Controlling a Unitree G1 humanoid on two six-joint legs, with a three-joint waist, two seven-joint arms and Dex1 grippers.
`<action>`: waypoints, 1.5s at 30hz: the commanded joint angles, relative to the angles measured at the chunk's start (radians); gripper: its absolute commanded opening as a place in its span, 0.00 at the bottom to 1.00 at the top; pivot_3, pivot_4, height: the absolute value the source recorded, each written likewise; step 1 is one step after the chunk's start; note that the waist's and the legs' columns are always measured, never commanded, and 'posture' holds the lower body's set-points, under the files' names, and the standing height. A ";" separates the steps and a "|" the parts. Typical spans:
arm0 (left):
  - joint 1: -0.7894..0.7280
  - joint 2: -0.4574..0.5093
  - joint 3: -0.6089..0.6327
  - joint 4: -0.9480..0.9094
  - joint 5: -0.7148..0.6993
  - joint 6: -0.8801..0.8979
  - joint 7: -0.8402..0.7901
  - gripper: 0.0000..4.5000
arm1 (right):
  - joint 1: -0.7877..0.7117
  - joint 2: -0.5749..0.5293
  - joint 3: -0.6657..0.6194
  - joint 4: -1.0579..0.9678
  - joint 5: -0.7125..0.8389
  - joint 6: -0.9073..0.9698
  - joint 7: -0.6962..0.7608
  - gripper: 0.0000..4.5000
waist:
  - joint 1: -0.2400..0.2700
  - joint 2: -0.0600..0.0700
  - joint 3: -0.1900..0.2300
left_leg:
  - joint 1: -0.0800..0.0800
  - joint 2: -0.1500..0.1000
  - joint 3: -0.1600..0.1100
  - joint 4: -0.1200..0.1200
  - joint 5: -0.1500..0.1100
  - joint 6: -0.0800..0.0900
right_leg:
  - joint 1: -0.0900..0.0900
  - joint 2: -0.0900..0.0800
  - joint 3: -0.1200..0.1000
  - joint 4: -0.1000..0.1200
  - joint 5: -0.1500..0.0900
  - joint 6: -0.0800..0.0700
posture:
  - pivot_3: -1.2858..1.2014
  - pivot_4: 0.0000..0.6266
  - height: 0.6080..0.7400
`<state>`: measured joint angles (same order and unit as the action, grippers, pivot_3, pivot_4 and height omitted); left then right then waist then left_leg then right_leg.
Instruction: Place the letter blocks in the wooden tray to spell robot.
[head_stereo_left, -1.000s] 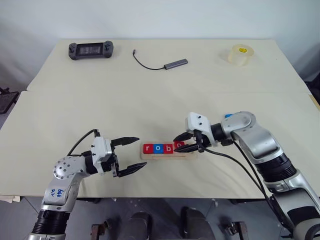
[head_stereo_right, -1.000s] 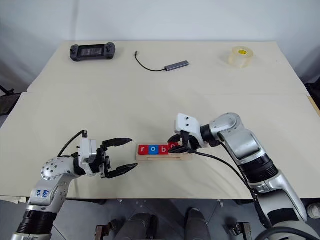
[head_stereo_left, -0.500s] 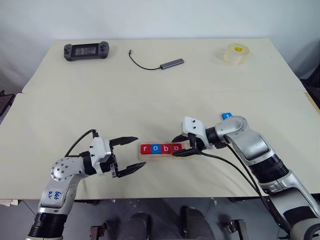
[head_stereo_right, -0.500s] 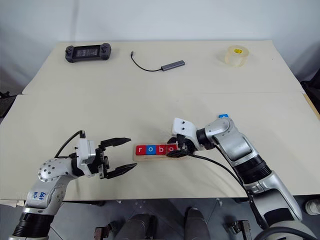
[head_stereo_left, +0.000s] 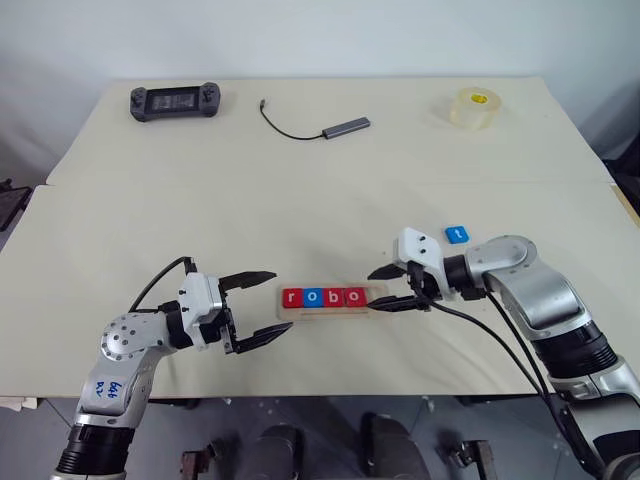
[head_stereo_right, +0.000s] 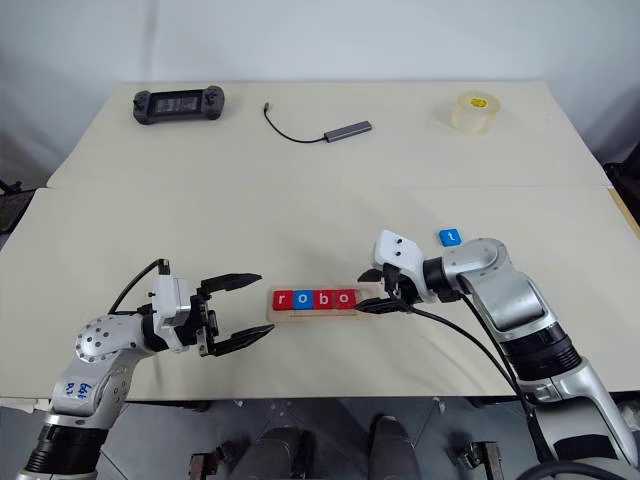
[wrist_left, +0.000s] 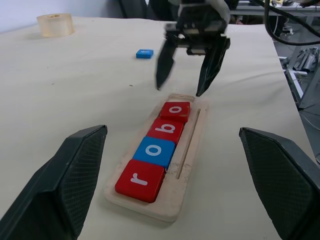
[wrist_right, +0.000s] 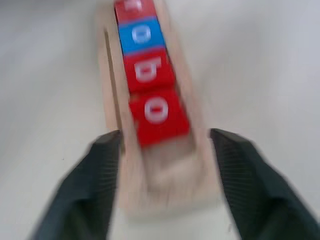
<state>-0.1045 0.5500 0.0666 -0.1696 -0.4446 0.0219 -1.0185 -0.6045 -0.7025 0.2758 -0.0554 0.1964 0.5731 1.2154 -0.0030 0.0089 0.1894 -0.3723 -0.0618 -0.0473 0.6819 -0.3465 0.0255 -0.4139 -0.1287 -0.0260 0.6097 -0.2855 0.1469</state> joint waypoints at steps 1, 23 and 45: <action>-0.003 0.001 0.008 -0.007 -0.013 -0.009 -0.006 1.00 | 0.013 -0.008 0.011 -0.023 -0.014 -0.021 -0.009 0.32 | -0.001 0.000 0.000 | 0.000 0.000 0.000 0.000 0.000 0.000 | 0.000 0.000 0.000 0.000 0.000 0.000 | 0.52 0.24 1.00; -0.023 0.002 0.008 0.019 -0.012 -0.015 -0.020 1.00 | 0.059 -0.015 -0.118 -0.132 0.055 0.045 -0.071 0.04 | 0.006 0.000 0.000 | 0.000 0.000 -0.001 0.000 0.000 0.000 | 0.000 0.000 -0.001 0.000 0.000 0.000 | 0.52 0.24 1.00; -0.127 -0.009 0.008 0.190 -0.007 -0.050 -0.076 1.00 | 0.882 0.274 -0.813 -0.157 0.160 -0.587 -0.464 1.00 | 0.002 0.000 -0.001 | 0.005 0.000 0.004 -0.001 0.001 0.001 | 0.003 0.002 0.004 0.001 0.001 0.001 | 0.52 0.24 1.00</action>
<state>-0.2232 0.5440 0.0645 0.0234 -0.4446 -0.0108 -1.0877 0.2878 -0.4273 -0.5349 -0.1911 0.3308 0.0012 0.7730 -0.0012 0.0094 0.1879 -0.3676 -0.0615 -0.0433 0.6814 -0.3456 0.0263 -0.4114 -0.1268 -0.0213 0.6103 -0.2849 0.1482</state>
